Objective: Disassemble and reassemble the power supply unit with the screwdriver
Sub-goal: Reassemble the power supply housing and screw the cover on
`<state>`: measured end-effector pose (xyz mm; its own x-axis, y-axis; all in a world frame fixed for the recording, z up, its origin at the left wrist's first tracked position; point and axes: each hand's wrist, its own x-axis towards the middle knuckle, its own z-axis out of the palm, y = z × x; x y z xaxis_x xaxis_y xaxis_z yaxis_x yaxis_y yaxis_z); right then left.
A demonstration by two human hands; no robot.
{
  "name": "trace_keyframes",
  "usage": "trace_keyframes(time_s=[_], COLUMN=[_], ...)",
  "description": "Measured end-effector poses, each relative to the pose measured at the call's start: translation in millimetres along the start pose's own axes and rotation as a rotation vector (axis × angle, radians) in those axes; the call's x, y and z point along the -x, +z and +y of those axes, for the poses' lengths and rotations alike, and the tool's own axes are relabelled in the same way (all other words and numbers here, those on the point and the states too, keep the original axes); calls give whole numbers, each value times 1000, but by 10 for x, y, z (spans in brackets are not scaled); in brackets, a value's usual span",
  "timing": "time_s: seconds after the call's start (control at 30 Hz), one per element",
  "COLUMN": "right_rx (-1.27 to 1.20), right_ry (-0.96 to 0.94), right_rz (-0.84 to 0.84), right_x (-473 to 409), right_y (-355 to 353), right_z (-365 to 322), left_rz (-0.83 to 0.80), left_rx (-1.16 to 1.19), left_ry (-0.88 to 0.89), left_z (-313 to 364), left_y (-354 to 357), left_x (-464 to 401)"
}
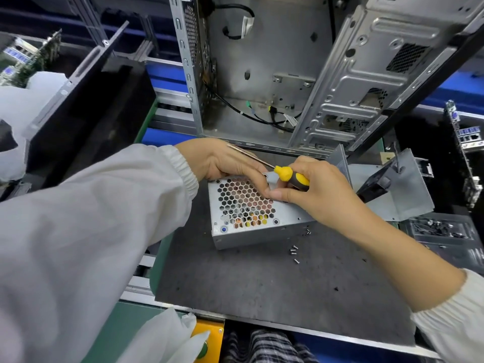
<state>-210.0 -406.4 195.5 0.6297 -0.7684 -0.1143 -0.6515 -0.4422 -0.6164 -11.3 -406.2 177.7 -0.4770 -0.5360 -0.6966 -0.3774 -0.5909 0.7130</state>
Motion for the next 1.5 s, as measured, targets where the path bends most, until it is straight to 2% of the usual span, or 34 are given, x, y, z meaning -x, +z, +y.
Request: trace_keyframes(time_s=[0.03,0.1,0.27,0.33,0.5,0.73,0.97,1.27,1.37,1.5], right_rx=[-4,14,292,325,257,70,235,261,357,628], right_ry=[-1,-11,-106,-147,-201,-255,-393,-340,-400,-561], right_rz=[-4,5,48,81,129,52,117,85,116,153], right_x=[6,18,53,80,113,118,209,158,158,159], right_y=[-7,-6,54,73,65,-75,-63,-57,-86,-119], right_z=[-2,-8,25,29,38,126,124,96,98,95], left_rz=[-47,-31,-48,-25,-50,-65,-57,-59,-57,-63], left_rx=[22,13,10,-3,54,47,95,97,99,63], left_ry=[20,24,79,91,29,-45,-45,-54,-55,-47], left_z=[20,30,-6,-23,-24,-15,-27,-6,-6,-9], left_y=[12,18,8,-11,-24,-31,-35,-19,-11,-22], left_x=[1,-14,-36,-52,-52,-64,-87,-69,-63,-52])
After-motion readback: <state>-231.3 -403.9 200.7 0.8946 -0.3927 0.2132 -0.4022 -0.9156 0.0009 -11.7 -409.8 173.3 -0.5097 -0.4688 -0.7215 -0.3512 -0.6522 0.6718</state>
